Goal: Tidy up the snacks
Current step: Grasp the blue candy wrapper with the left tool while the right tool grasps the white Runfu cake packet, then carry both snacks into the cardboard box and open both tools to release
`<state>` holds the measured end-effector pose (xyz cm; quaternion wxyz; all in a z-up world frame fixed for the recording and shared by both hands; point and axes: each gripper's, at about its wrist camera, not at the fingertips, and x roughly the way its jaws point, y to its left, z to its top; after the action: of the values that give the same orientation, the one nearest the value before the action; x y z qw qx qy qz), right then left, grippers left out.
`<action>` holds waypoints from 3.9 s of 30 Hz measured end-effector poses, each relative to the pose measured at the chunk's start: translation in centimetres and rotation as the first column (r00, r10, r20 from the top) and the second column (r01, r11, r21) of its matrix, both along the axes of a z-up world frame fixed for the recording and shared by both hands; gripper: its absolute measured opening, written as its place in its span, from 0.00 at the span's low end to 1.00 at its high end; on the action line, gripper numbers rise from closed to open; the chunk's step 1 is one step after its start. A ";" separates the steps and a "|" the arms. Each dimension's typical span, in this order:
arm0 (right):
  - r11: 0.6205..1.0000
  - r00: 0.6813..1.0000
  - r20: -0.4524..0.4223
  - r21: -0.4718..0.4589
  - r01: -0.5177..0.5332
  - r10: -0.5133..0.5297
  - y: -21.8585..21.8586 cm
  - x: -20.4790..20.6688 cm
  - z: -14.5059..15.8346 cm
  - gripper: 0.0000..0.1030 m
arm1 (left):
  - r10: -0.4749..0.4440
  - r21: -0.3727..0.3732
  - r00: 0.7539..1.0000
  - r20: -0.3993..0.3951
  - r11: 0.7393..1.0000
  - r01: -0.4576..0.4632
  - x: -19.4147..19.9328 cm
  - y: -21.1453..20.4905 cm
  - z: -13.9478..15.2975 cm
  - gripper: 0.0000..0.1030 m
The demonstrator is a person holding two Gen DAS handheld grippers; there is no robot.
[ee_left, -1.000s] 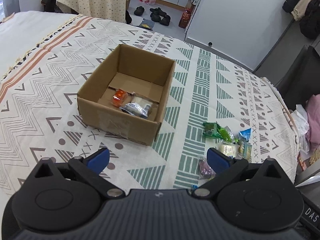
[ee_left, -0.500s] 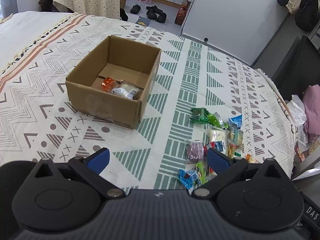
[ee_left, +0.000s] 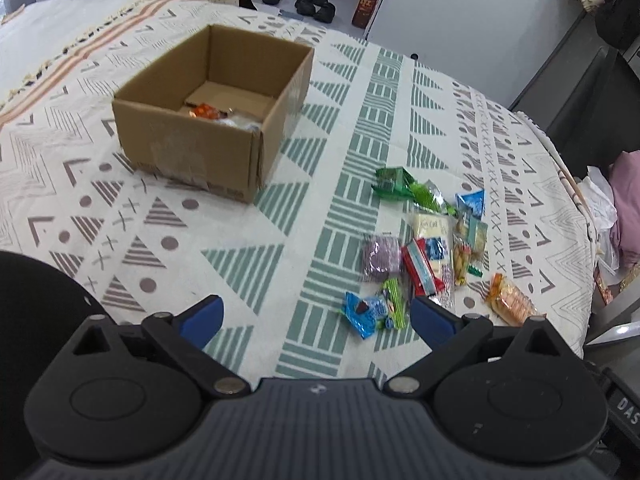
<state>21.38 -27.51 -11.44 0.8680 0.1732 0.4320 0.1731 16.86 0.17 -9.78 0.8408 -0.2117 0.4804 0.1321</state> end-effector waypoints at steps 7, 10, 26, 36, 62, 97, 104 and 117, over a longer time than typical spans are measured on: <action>1.000 0.998 -0.066 0.015 -0.007 0.008 -0.5 0.4 -2.4 0.83 | -0.012 -0.021 1.000 -0.010 1.000 0.012 0.8 -0.8 -1.7 0.95; 1.000 0.997 -0.075 0.027 -0.016 0.018 -0.3 0.7 -2.9 0.82 | -0.015 -0.041 1.000 -0.023 0.999 0.014 1.5 -1.1 -2.6 0.90; 0.996 0.991 -0.129 0.083 -0.034 0.044 0.8 3.8 -5.9 0.49 | -0.021 -0.100 0.994 -0.106 0.995 0.011 5.4 -2.6 -7.7 0.64; 0.994 0.988 -0.147 0.107 -0.031 0.047 2.0 6.2 -7.6 0.49 | -0.030 -0.110 0.989 -0.143 0.994 0.014 7.3 -3.2 -9.5 0.53; 0.991 0.979 -0.155 0.039 -0.129 0.133 5.4 7.6 -9.0 0.31 | 0.014 -0.075 0.992 -0.126 0.997 -0.024 7.5 -0.4 -7.9 0.30; 0.986 0.994 -0.030 0.135 -0.098 0.103 7.4 5.3 -0.8 0.14 | 0.045 -0.040 0.993 0.108 0.998 -0.041 4.4 4.4 1.3 0.30; 0.979 0.991 0.012 0.152 -0.133 0.133 10.0 6.0 1.1 0.14 | 0.077 -0.035 0.988 0.137 0.997 -0.073 4.6 6.9 2.7 0.30; 0.975 0.985 0.052 0.140 -0.171 0.166 14.7 7.5 3.0 0.14 | 0.133 -0.063 0.978 0.162 0.990 -0.124 5.7 12.2 3.2 0.30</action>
<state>28.84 -12.85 -8.49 0.8439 0.1946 0.4141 0.2803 22.59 12.39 -6.54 0.8617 -0.2744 0.3974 0.1557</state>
